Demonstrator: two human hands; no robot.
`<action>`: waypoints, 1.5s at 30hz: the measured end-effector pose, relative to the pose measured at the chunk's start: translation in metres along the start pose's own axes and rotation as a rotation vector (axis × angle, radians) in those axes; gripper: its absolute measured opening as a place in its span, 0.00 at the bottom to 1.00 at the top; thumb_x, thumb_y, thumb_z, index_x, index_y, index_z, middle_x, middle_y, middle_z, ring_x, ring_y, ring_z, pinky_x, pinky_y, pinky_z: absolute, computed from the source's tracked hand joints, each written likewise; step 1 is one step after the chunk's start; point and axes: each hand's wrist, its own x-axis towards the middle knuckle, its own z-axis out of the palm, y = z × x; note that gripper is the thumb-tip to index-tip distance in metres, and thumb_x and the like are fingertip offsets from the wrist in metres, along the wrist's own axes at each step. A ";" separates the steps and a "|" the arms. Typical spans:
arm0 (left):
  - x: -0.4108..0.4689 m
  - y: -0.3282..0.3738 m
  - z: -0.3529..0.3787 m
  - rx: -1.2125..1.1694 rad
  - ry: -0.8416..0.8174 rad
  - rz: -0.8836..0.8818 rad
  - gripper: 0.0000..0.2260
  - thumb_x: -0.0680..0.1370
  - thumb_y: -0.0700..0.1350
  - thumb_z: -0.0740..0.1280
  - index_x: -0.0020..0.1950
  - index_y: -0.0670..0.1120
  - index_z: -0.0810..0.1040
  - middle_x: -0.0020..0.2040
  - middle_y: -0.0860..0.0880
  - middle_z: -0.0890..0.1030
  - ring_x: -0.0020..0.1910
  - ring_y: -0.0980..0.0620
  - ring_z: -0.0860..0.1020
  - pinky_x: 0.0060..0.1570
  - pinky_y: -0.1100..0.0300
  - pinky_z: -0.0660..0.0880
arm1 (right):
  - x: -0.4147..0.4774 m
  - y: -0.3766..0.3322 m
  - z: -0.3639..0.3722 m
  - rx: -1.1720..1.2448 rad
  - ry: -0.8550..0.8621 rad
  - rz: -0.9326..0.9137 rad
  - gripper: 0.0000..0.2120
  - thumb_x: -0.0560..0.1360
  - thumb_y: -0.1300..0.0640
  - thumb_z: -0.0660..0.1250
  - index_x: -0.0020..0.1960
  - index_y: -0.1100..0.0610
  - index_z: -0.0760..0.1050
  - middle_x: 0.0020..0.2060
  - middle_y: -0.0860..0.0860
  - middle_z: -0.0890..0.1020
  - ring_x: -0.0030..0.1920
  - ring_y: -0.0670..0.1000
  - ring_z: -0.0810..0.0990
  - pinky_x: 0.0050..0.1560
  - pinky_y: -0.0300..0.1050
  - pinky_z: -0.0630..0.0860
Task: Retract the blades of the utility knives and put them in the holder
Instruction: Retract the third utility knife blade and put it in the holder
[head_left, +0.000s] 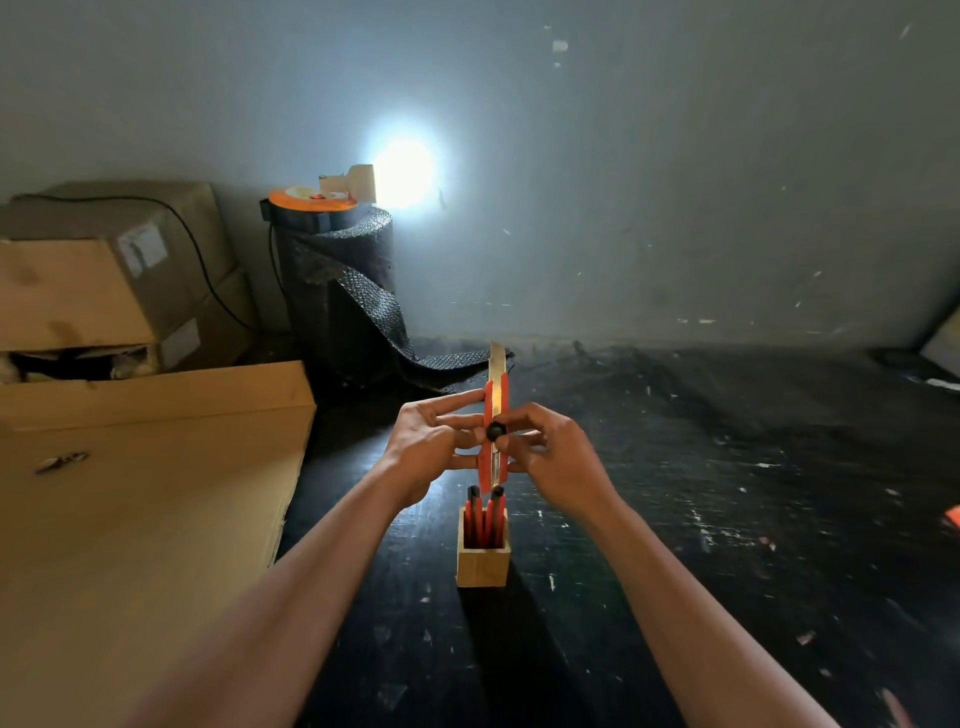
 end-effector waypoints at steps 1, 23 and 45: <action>0.000 -0.001 -0.001 0.007 0.002 -0.013 0.25 0.75 0.23 0.65 0.66 0.45 0.81 0.51 0.41 0.88 0.48 0.43 0.88 0.39 0.51 0.84 | -0.001 0.001 0.000 0.000 0.000 -0.001 0.09 0.78 0.60 0.71 0.58 0.54 0.80 0.55 0.48 0.85 0.55 0.52 0.85 0.53 0.51 0.85; -0.001 -0.002 0.010 0.039 0.089 0.050 0.23 0.76 0.24 0.67 0.67 0.42 0.80 0.46 0.47 0.89 0.43 0.47 0.88 0.36 0.55 0.84 | -0.020 0.007 0.011 -0.038 0.026 0.051 0.09 0.77 0.54 0.73 0.54 0.50 0.76 0.52 0.43 0.82 0.50 0.44 0.80 0.47 0.36 0.78; 0.002 -0.003 0.012 0.051 0.097 0.091 0.23 0.76 0.25 0.68 0.67 0.44 0.80 0.44 0.52 0.89 0.44 0.50 0.88 0.37 0.58 0.83 | -0.016 0.008 0.007 0.010 0.010 0.052 0.10 0.77 0.55 0.74 0.55 0.49 0.75 0.49 0.45 0.83 0.49 0.43 0.81 0.45 0.33 0.76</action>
